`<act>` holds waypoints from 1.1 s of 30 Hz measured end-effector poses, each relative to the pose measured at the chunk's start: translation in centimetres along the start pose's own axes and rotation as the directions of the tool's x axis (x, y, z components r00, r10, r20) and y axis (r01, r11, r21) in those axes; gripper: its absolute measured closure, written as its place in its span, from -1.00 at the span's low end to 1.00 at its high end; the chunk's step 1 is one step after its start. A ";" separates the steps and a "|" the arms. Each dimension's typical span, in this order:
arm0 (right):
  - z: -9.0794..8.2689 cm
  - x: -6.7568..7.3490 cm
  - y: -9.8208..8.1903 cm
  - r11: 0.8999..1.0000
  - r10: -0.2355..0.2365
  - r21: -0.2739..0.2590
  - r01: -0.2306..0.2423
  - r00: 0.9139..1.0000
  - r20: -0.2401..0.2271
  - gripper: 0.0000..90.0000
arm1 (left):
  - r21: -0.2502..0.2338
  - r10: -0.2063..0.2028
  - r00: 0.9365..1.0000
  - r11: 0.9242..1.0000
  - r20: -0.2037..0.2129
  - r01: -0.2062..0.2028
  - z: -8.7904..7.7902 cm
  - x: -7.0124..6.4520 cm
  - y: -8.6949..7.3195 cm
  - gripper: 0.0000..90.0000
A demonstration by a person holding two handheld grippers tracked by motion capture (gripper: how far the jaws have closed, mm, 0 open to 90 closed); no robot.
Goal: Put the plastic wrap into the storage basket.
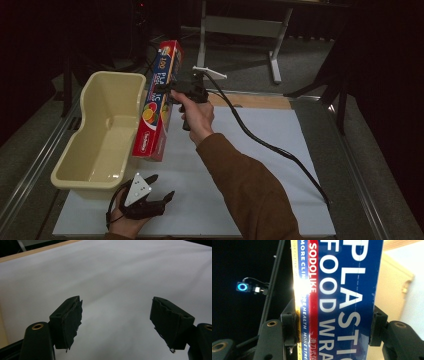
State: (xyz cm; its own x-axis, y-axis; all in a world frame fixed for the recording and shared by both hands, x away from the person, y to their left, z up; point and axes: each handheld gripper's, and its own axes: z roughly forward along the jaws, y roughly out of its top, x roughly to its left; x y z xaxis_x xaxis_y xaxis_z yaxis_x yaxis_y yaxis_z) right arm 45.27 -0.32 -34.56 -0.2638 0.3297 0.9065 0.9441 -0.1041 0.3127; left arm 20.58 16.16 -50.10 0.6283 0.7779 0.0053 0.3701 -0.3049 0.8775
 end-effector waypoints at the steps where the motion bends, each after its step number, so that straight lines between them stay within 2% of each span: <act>1: 0.2 0.1 0.0 1.000 0.002 -0.001 -0.002 1.000 -0.004 -0.06 | 0.000 0.000 1.000 1.000 0.001 0.000 0.0 0.0 0.0 -0.44; 4: 0.6 0.4 0.0 1.000 0.007 0.000 -0.007 1.000 -0.007 -0.06 | 0.000 0.001 1.000 1.000 0.003 -0.001 0.0 -0.1 0.0 -0.44; 7: 1.2 0.9 -0.1 1.000 -0.015 0.002 0.015 1.000 -0.003 -0.06 | 0.001 0.001 1.000 1.000 0.008 -0.001 0.1 -0.2 0.0 -0.44; 11: 2.1 1.2 -0.3 1.000 0.002 0.010 -0.002 1.000 -0.021 -0.06 | 0.005 -0.001 1.000 1.000 0.011 0.001 0.2 -0.3 -0.1 -0.44; 13: 2.8 1.8 -0.4 1.000 -0.023 0.014 0.023 1.000 0.014 -0.06 | 0.005 0.006 1.000 1.000 0.014 -0.006 0.3 -0.4 -0.1 -0.44; 17: 3.5 2.2 -0.6 1.000 -0.022 0.014 0.021 1.000 0.019 -0.06 | 0.004 0.003 1.000 1.000 0.017 -0.004 0.3 -0.4 -0.1 -0.44; 21: 4.2 2.4 -0.9 1.000 0.012 0.017 -0.012 1.000 -0.015 -0.06 | -0.002 0.002 1.000 1.000 0.018 -0.002 0.2 -0.4 -0.1 -0.44; 25: 5.1 2.2 -1.5 0.998 0.037 0.045 -0.036 0.999 -0.024 -0.06 | -0.003 -0.002 1.000 1.000 0.022 0.002 0.2 -0.4 -0.1 -0.44; 27: 5.4 2.2 -1.8 0.998 0.031 0.048 -0.030 0.999 -0.018 -0.06 | -0.004 0.000 1.000 1.000 0.023 0.000 0.3 -0.4 -0.1 -0.44; 29: 5.8 2.5 -2.0 0.999 0.002 0.049 -0.002 1.000 0.000 -0.06 | -0.004 0.003 1.000 1.000 0.024 -0.002 0.2 -0.5 -0.1 -0.44; 33: 6.8 2.8 -2.5 0.998 0.014 0.063 -0.012 0.999 -0.032 -0.06 | -0.006 0.010 1.000 1.000 0.021 -0.010 0.2 -0.4 -0.1 -0.44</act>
State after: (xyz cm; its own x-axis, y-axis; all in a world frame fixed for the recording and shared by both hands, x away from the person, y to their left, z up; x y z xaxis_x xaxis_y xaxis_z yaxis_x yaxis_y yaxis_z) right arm 43.50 7.21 -34.71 -0.2571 0.2979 0.9193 0.9578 -0.0481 0.2835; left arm 20.42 15.73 -50.26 0.6463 0.7631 0.0039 0.3600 -0.3094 0.8802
